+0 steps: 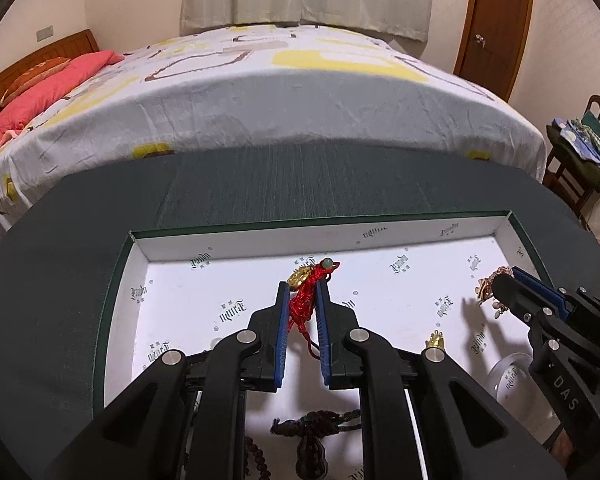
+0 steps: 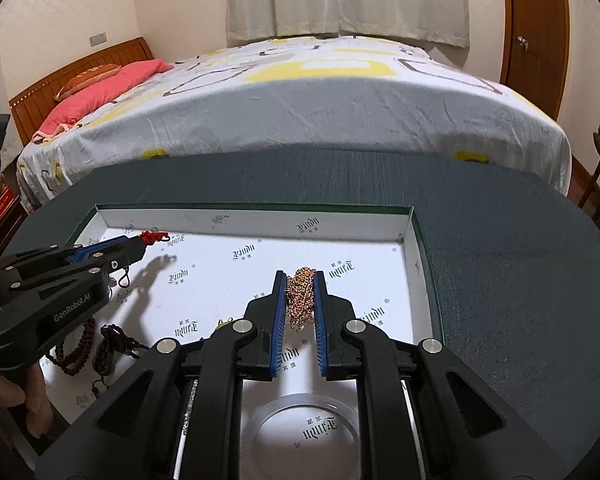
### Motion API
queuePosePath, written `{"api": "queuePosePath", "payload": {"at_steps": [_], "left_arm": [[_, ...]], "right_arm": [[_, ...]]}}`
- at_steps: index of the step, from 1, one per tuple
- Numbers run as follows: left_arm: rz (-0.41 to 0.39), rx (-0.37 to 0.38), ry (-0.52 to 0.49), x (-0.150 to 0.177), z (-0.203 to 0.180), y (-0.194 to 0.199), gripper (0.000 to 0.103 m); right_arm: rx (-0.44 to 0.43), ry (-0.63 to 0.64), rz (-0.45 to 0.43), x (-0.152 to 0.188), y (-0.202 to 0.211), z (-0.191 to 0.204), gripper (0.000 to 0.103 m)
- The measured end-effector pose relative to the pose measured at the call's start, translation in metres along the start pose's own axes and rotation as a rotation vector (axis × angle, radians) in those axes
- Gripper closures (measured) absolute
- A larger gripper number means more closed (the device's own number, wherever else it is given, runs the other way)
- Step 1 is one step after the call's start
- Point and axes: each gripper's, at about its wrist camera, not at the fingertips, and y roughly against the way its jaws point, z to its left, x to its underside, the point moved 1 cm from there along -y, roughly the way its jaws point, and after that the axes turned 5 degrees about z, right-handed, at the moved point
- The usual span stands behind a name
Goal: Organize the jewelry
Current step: 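Carry the gold chain and red knot charm into the box, then open both tools to release the chain and charm in the box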
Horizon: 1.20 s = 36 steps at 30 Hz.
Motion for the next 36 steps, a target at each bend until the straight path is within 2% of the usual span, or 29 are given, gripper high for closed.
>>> {"api": "queuePosePath", "payload": {"at_steps": [8, 13, 15, 16, 17, 19, 20, 21, 27, 30, 36], "left_arm": [[0.069, 0.0, -0.015, -0.003, -0.002, -0.012, 0.089], [0.075, 0.003, -0.017, -0.004, -0.002, -0.014, 0.089], [0.077, 0.0, -0.019, -0.005, -0.003, -0.015, 0.088], [0.077, -0.004, -0.016, -0.005, -0.002, -0.015, 0.087], [0.077, -0.005, -0.012, -0.005, -0.002, -0.015, 0.086], [0.077, -0.004, -0.001, -0.005, -0.001, -0.014, 0.071], [0.073, -0.005, 0.009, -0.005, 0.0, -0.014, 0.057], [0.059, 0.001, 0.024, -0.006, 0.002, -0.011, 0.051], [0.04, 0.0, 0.029, -0.006, 0.002, -0.007, 0.049], [0.023, 0.002, 0.03, -0.005, 0.002, -0.002, 0.049], [-0.034, 0.0, 0.023, -0.002, -0.001, 0.016, 0.049]], "right_arm": [[0.005, 0.005, 0.028, -0.001, -0.005, 0.0, 0.09], [-0.002, 0.001, 0.061, -0.002, -0.01, -0.001, 0.089], [-0.005, -0.01, 0.055, -0.003, -0.008, -0.002, 0.083], [-0.007, -0.018, 0.052, -0.003, -0.008, -0.003, 0.07], [-0.008, -0.023, 0.049, -0.003, -0.007, -0.003, 0.065], [-0.008, -0.024, 0.041, -0.003, -0.005, -0.004, 0.065], [-0.008, -0.022, 0.043, -0.003, -0.005, -0.003, 0.065], [-0.007, -0.021, 0.043, -0.002, -0.005, -0.003, 0.065], [-0.007, -0.032, 0.019, -0.001, -0.003, -0.005, 0.063], [-0.004, -0.033, 0.011, 0.0, 0.0, -0.006, 0.058], [0.001, -0.033, -0.018, 0.0, 0.011, -0.004, 0.058]]}}
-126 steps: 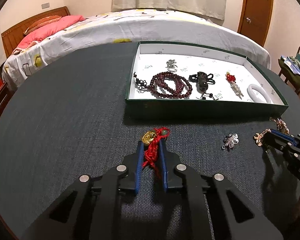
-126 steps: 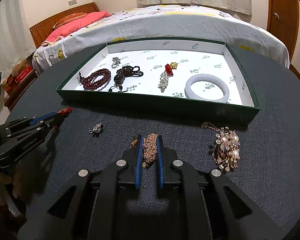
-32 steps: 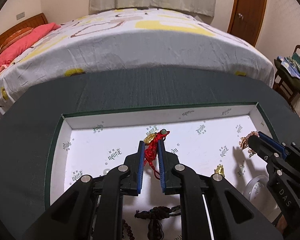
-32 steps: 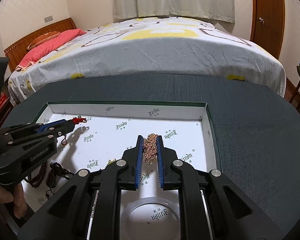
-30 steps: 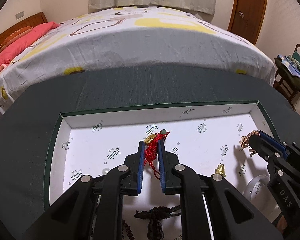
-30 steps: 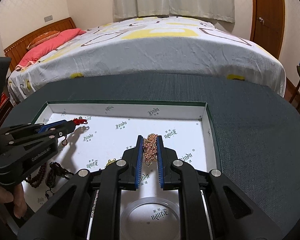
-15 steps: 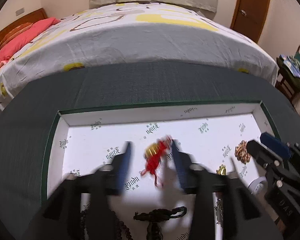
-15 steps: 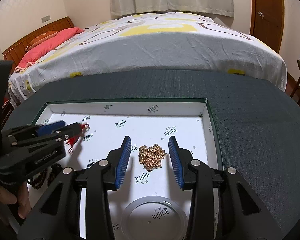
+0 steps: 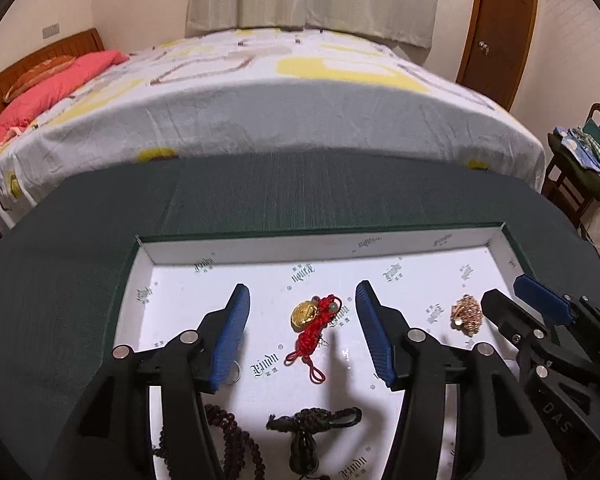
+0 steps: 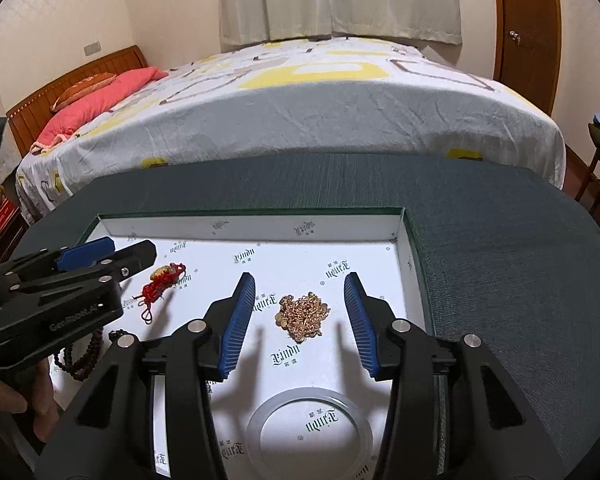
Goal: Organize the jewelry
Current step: 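Open both tools to release the chain and charm in the box, then withdraw both tools to the pearl flower brooch and silver charm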
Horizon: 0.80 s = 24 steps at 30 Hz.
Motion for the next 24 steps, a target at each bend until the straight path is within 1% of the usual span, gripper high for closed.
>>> {"api": "queuePosePath", "payload": {"at_steps": [3, 7, 13, 18, 19, 20, 22, 24], "left_arm": [[-0.047, 0.009, 0.012, 0.004, 0.0, 0.016, 0.049], [-0.08, 0.018, 0.022, 0.011, -0.001, 0.034, 0.049], [-0.15, 0.026, 0.036, 0.027, -0.004, 0.063, 0.049], [-0.192, 0.029, 0.05, 0.047, -0.004, 0.081, 0.048], [-0.196, 0.027, 0.048, 0.052, -0.005, 0.084, 0.048], [-0.199, 0.023, 0.045, 0.057, -0.006, 0.087, 0.048], [-0.206, 0.015, 0.043, 0.065, -0.005, 0.091, 0.044], [-0.219, 0.011, 0.048, 0.073, -0.004, 0.096, 0.042]], "right_arm": [[0.001, 0.001, -0.02, 0.001, 0.009, 0.002, 0.058], [0.002, 0.003, -0.045, 0.004, 0.024, 0.004, 0.057], [0.006, 0.006, -0.092, 0.017, 0.055, 0.005, 0.056], [0.011, 0.0, -0.113, 0.039, 0.078, 0.001, 0.053], [0.022, 0.004, -0.114, 0.045, 0.082, 0.001, 0.049], [0.03, 0.006, -0.115, 0.05, 0.085, 0.0, 0.048], [0.039, 0.009, -0.112, 0.06, 0.09, -0.003, 0.048], [0.052, 0.012, -0.106, 0.072, 0.095, -0.005, 0.048]]}}
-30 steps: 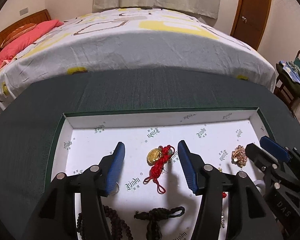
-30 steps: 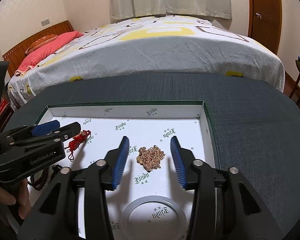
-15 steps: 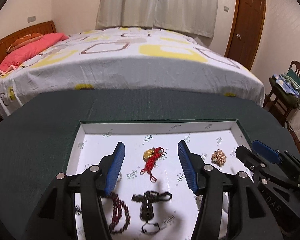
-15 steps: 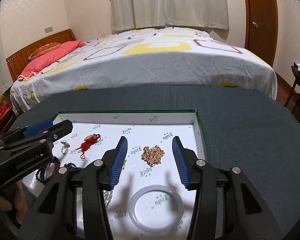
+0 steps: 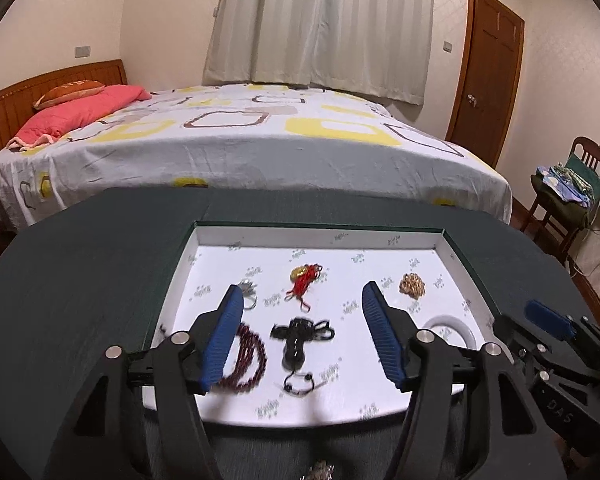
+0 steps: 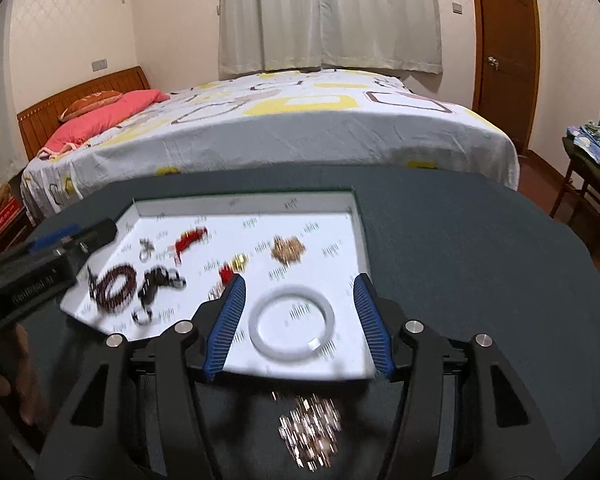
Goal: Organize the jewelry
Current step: 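Withdraw both tools to the pearl flower brooch and silver charm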
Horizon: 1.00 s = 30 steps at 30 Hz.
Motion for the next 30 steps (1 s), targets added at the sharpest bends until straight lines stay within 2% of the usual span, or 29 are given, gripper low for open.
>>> {"api": "queuePosePath", "payload": {"at_steps": [8, 14, 20, 28, 30], "left_arm": [[0.028, -0.021, 0.025, 0.035, 0.01, 0.014, 0.042], [0.068, -0.044, 0.02, 0.064, 0.016, 0.019, 0.04], [0.102, -0.05, 0.048, 0.079, 0.024, 0.019, 0.038], [0.115, -0.036, 0.028, 0.083, 0.017, 0.016, 0.038], [0.12, -0.033, 0.026, 0.083, 0.017, 0.015, 0.038]], "right_arm": [[0.026, -0.001, 0.052, 0.043, 0.014, -0.008, 0.048], [0.021, -0.003, 0.106, 0.063, 0.008, -0.009, 0.047], [0.02, -0.002, 0.153, 0.064, -0.002, -0.007, 0.047], [0.024, 0.002, 0.23, 0.066, -0.017, -0.006, 0.047], [0.035, 0.015, 0.232, 0.067, -0.016, -0.004, 0.052]]}}
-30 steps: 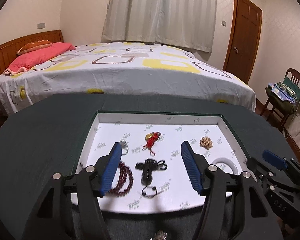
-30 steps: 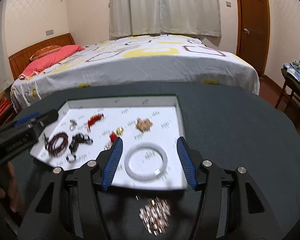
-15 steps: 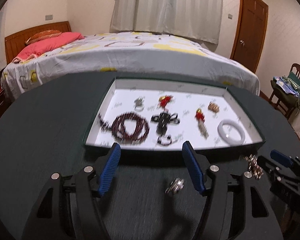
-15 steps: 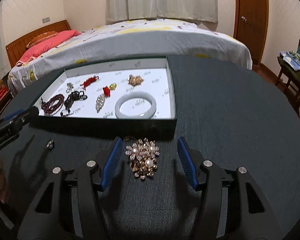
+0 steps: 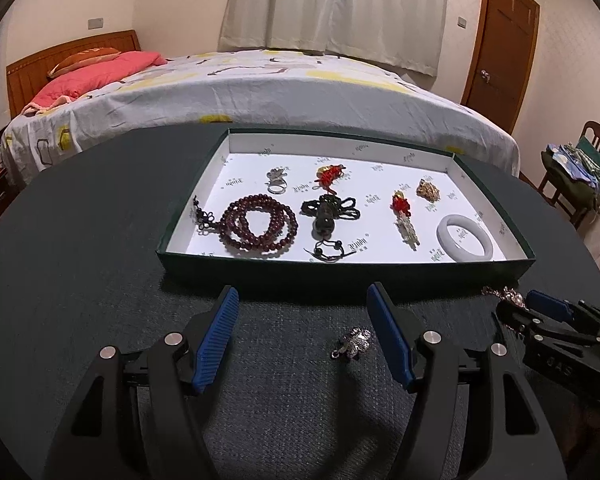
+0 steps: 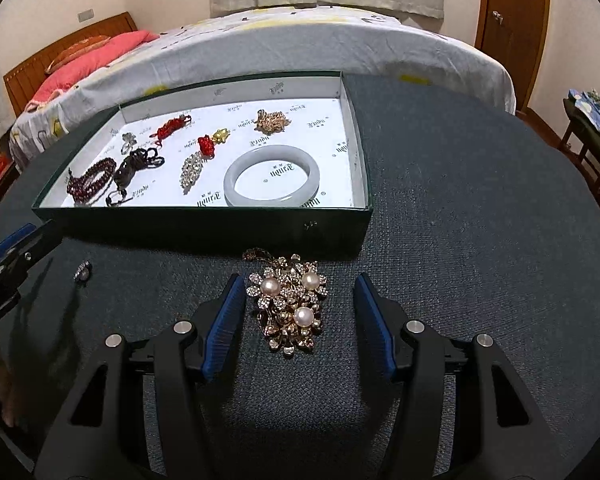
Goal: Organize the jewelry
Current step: 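Withdraw both tools to the pearl flower brooch and silver charm, then grasp the pearl flower brooch with the right tool while the left tool grasps the silver charm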
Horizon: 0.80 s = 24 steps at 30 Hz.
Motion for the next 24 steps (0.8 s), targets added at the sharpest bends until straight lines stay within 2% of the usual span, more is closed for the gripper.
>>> {"api": "queuePosePath", "payload": {"at_steps": [2, 19, 21, 24], "left_arm": [[0.006, 0.003, -0.004, 0.001, -0.001, -0.001, 0.038], [0.038, 0.039, -0.063, 0.007, -0.016, -0.007, 0.039], [0.044, 0.04, -0.071, 0.008, -0.017, -0.007, 0.048], [0.072, 0.044, -0.091, 0.009, -0.021, -0.012, 0.054]], "right_arm": [[0.002, 0.016, -0.002, 0.001, 0.001, 0.002, 0.066], [-0.039, 0.0, -0.021, 0.005, 0.012, 0.001, 0.067], [-0.044, -0.001, -0.022, 0.005, 0.012, 0.0, 0.067], [-0.051, -0.004, -0.024, 0.006, 0.013, 0.0, 0.067]]}}
